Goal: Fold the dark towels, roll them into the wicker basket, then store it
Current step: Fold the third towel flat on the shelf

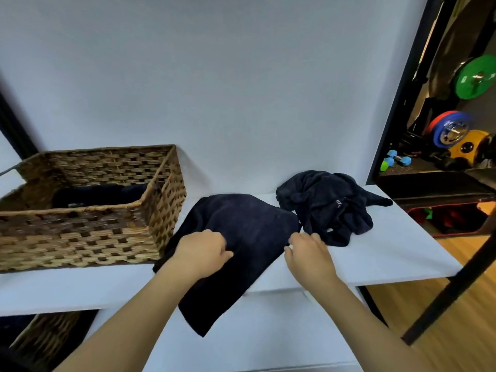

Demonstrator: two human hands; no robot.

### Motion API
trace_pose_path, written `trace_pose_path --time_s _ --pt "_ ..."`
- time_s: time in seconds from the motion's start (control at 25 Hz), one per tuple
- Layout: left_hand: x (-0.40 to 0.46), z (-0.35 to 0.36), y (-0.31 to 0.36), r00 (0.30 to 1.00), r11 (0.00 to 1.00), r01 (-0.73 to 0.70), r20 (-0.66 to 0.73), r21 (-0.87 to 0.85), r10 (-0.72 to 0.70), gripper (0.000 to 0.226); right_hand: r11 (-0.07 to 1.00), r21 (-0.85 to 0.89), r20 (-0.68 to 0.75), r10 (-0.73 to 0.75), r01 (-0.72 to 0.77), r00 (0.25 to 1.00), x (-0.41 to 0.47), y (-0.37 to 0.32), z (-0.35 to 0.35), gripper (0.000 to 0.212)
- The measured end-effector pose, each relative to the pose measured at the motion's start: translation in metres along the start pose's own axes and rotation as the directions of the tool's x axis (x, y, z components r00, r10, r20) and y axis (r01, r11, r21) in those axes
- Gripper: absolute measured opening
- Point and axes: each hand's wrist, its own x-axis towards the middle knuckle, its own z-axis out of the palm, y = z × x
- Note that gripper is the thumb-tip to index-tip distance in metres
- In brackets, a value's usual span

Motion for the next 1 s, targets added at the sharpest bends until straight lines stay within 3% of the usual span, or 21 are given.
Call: trace_pose_path --time_s 0.08,0.16,0.2,0.28,0.32,0.4,0.48,0.6,0.68,0.76,0.88,1.0 --pt "0.023 0.001 0.038 0.989 0.979 -0.093 -0.128 -0.183 0.070 0.025 0.999 -0.023 0.111 0.050 -0.047 0.993 0.017 0.010 0.000 0.026" --pt "0.053 0.009 0.073 0.979 0.950 -0.164 -0.158 -0.264 0.125 0.026 0.975 0.221 0.144 0.004 -0.037 0.990 0.033 0.016 0.004 0.026" --pt "0.068 0.016 0.086 0.983 0.955 -0.157 -0.128 -0.253 0.128 0.030 0.906 0.419 0.171 -0.014 -0.060 0.985 0.040 0.019 0.006 0.027" --pt "0.088 0.032 0.102 0.995 0.978 -0.059 -0.090 -0.200 0.042 0.037 0.641 0.749 0.234 -0.020 -0.167 0.972 0.050 0.024 0.008 0.032" --pt "0.095 0.037 0.104 0.994 0.979 0.006 -0.108 -0.205 -0.029 0.034 0.528 0.822 0.272 -0.033 -0.214 0.962 0.052 0.026 0.005 0.035" --pt "0.105 0.041 0.100 0.973 0.947 0.100 -0.171 -0.306 -0.157 0.021 0.419 0.871 0.308 -0.054 -0.258 0.950 0.054 0.029 0.002 0.035" --pt "0.112 0.041 0.088 0.948 0.834 0.126 -0.184 -0.536 -0.261 0.015 0.386 0.887 0.286 -0.024 -0.255 0.958 0.057 0.035 0.002 0.028" --pt "0.111 0.032 0.069 0.923 0.382 0.148 -0.011 -0.912 -0.385 0.043 0.438 0.858 0.261 0.081 -0.269 0.962 0.064 0.042 0.001 0.015" --pt "0.106 0.030 0.059 0.926 0.163 0.192 0.124 -0.968 -0.356 0.043 0.439 0.848 0.289 0.087 -0.297 0.953 0.066 0.034 0.001 0.010" --pt "0.098 0.031 0.055 0.941 0.127 0.227 0.184 -0.965 -0.283 0.035 0.398 0.866 0.308 0.052 -0.302 0.950 0.068 0.017 0.001 0.021" --pt "0.084 0.026 0.054 0.958 0.136 0.230 0.200 -0.964 -0.205 0.039 0.443 0.869 0.236 0.021 -0.221 0.971 0.064 -0.014 0.003 0.038" --pt "0.069 0.022 0.052 0.979 0.129 0.187 0.174 -0.974 -0.110 0.031 0.410 0.900 0.139 0.052 -0.148 0.989 0.060 -0.030 0.004 0.030"
